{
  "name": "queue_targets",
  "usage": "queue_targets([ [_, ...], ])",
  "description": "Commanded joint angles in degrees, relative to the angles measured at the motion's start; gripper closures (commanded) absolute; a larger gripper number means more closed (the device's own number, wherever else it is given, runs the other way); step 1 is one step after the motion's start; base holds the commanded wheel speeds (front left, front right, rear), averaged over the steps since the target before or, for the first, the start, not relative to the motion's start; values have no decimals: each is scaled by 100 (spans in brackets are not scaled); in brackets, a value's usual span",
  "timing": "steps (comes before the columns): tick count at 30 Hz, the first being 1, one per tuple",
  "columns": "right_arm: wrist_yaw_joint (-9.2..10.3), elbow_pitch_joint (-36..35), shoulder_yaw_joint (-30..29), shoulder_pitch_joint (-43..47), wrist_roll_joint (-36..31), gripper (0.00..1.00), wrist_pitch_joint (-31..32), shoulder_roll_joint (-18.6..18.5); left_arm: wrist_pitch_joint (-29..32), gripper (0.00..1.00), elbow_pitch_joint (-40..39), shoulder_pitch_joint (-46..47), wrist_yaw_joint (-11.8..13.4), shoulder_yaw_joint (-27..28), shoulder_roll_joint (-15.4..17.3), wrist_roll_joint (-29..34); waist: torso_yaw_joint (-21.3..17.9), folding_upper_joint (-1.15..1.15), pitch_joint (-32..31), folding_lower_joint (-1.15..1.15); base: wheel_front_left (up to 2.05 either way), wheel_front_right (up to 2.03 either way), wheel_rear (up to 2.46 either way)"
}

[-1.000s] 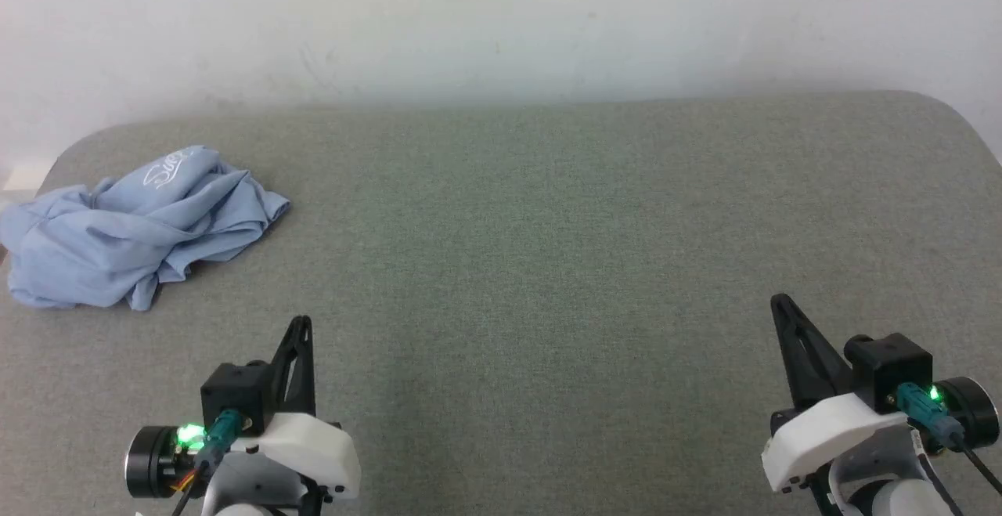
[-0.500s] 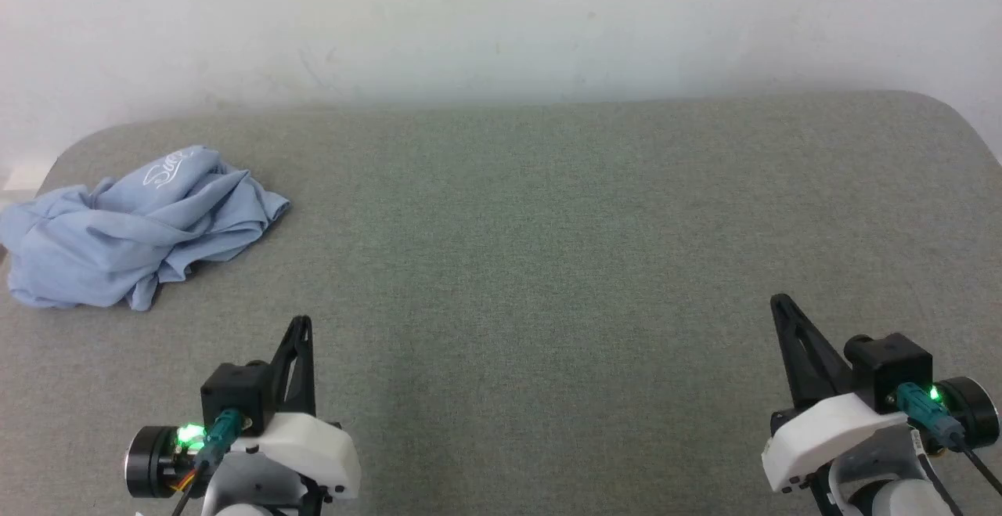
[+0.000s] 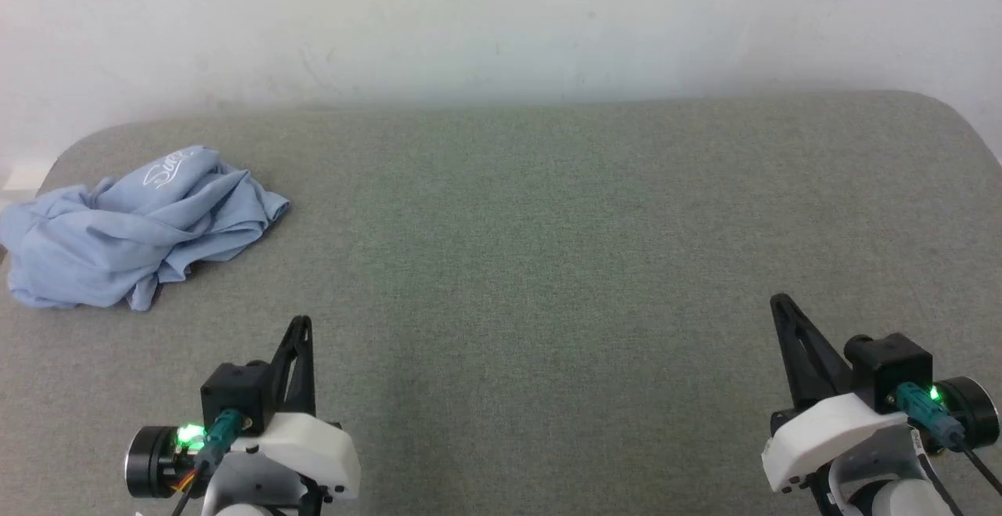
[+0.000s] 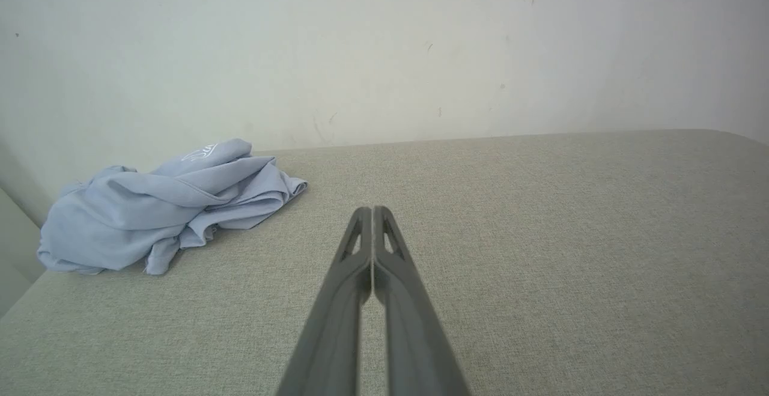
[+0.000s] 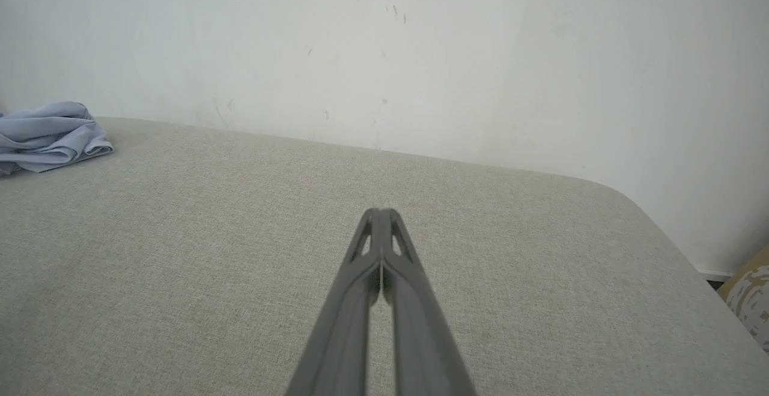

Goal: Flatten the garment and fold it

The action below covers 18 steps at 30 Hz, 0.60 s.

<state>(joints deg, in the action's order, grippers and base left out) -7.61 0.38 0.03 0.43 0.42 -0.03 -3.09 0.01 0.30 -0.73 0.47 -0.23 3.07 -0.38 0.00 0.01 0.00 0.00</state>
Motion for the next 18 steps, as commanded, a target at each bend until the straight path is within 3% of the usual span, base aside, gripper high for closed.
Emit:
queue_targets([
  [1, 12, -38, -3, -43, -42, 100, 3, 22, -1, 100, -30, 73, -47, 23, -19, 38, 0, -1, 0, 0, 0, 0, 0],
  [3, 12, -38, -3, -43, -42, 100, 3, 22, -1, 100, -30, 73, -47, 23, -19, 38, 0, -1, 0, 0, 0, 0, 0],
  [4, 0, 0, 0, 0, 1, 0, -1, 0, -1, 0, -1, 0, 0, 0, 0, 0, 0, -1, 0, 0, 0, 0, 0],
  [18, 1, 84, -34, -9, 107, 0, -127, -2, -128, 0, 31, -26, 53, -49, 0, -38, 1, -1, 14, 0, 0, 0, 0],
])
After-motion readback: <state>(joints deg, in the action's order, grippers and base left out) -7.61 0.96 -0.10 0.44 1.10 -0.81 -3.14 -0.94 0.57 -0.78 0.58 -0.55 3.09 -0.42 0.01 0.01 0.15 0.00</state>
